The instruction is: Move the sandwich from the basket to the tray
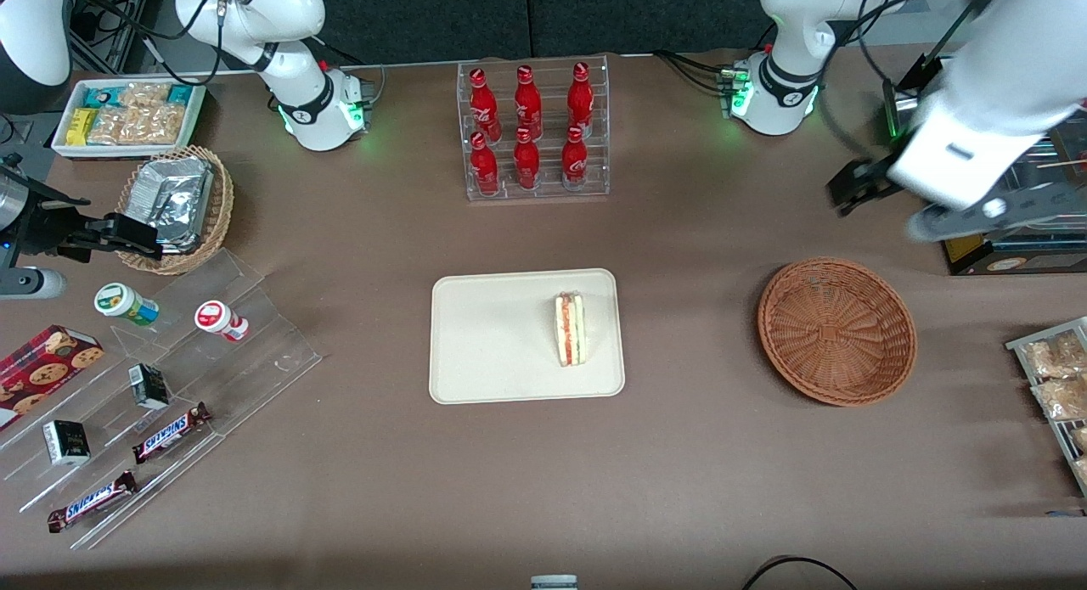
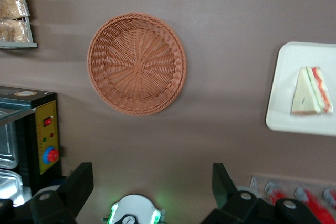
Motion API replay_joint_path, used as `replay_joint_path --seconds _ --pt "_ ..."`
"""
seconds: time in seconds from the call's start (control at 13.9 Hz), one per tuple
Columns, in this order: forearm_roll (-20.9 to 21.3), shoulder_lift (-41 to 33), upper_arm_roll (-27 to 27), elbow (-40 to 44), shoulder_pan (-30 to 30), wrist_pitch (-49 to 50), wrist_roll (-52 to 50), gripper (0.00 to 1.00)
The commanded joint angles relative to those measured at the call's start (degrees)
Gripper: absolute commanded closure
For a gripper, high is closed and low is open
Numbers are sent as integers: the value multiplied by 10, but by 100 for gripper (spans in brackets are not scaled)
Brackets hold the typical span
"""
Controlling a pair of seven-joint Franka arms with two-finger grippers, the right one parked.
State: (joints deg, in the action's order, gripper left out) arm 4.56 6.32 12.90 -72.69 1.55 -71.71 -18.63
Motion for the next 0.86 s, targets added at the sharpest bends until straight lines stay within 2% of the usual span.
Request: replay_joint_path --seconds 0.0,0.14,0.43,0.79 --pt "-40 -48 -65 -29 10 17 76 0" --pt "-48 -72 -84 -58 10 13 106 0" --pt "-49 -116 -85 -138 6 -26 118 0" --pt "-37 -93 -84 -118 9 -32 117 0"
